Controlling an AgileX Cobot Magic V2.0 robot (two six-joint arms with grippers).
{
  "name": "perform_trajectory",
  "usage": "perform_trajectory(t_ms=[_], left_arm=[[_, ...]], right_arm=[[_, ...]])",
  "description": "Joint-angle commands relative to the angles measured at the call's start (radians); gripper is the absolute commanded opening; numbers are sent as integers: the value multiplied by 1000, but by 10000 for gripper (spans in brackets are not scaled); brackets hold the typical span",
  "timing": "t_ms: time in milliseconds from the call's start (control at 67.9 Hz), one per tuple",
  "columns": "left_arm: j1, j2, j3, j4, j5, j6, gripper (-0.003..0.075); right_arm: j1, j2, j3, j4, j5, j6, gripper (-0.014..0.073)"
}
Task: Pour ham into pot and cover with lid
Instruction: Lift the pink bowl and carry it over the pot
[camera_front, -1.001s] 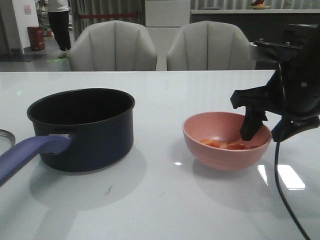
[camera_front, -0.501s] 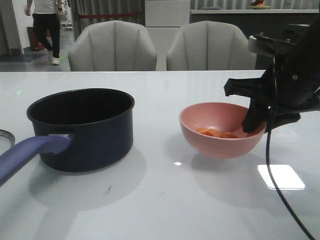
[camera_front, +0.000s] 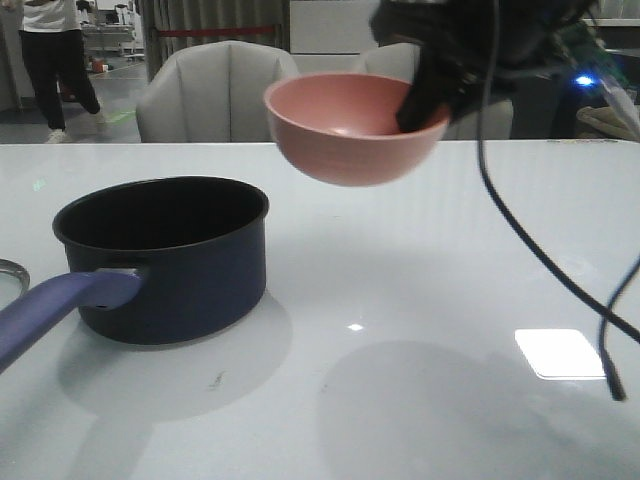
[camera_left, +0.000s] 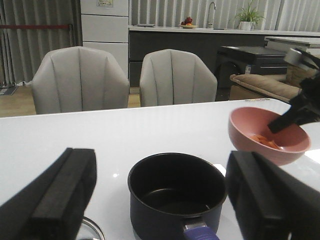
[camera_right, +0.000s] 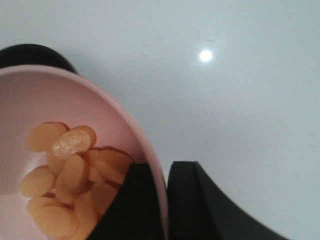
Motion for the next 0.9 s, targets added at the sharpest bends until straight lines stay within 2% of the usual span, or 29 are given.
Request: perform_trajectory(t_ms=[0,147,295,457,530,545,589,604,736,884], left_arm=[[-7,11,-27,-5,-81,1,564],[-7,11,-27,-5,-81,1,564],[-7,11,-27,-5,-81,1,564],[-7,11,-27,-5,-81,1,564],[-7,11,-27,-5,-81,1,565],[-7,11,-27,-5,-81,1,565],[-7,11,-27,-5,-81,1,564],[-7,11,-27,-5,-81,1,564],[-7,11,-27,-5,-81,1,565],[-7,11,-27,-5,-81,1,564]], right_arm=[[66,17,-144,14,-19,-12,139],[139,110,-295,13,-46,-12,139],[155,139,-315,12,-213,-12,139],[159,127,-200,2,-517,-17,138],[178,121,-106,-17,-710,-59,137],[178,121,-106,-17,-710,-59,137],[198,119,-52,-44,-846,-96,137],[198,119,-44,-44,-846,-101,137],[249,142,77,-148,-1173,-171,137],[269,196,111,-231,-1345,-272,137]])
